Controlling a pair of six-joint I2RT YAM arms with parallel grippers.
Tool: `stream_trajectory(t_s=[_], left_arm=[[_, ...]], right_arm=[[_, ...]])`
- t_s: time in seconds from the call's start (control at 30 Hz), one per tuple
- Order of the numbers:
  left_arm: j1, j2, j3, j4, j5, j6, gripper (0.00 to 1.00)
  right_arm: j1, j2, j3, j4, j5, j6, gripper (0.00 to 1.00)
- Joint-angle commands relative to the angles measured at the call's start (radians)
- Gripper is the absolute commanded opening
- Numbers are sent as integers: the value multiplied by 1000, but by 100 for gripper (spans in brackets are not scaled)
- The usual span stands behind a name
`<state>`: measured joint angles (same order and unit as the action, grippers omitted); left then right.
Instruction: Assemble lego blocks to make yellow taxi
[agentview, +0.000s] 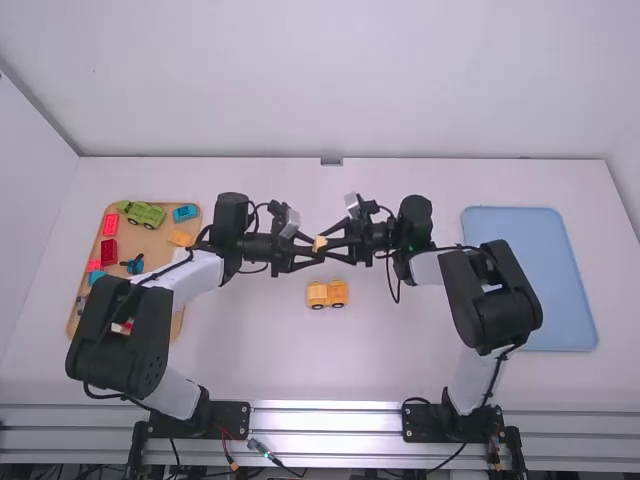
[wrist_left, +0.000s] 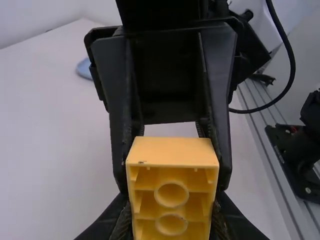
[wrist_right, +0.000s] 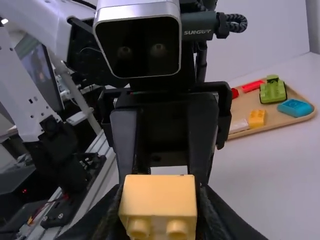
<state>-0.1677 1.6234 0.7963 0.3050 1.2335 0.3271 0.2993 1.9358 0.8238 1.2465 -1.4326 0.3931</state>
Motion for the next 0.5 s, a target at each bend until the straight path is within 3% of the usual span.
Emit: stream_trajectory(t_s=[0.0, 0.07, 0.17, 0.27, 0.33, 0.47], left_arm=[[3, 10, -6, 3, 34, -1, 2], [3, 10, -6, 3, 34, 3, 2], [3, 10, -6, 4, 34, 3, 7], [3, 10, -6, 11, 33, 3, 27], [3, 10, -6, 11, 34, 3, 29], [3, 10, -6, 30, 34, 2, 61]], right_arm=[[2, 9, 28, 3, -3, 7, 31], [3, 9, 28, 3, -3, 6, 23], [3, 9, 28, 3, -3, 7, 0], [3, 9, 28, 3, -3, 7, 0], [3, 9, 28, 3, -3, 7, 0], [3, 9, 28, 3, 4, 6, 0]])
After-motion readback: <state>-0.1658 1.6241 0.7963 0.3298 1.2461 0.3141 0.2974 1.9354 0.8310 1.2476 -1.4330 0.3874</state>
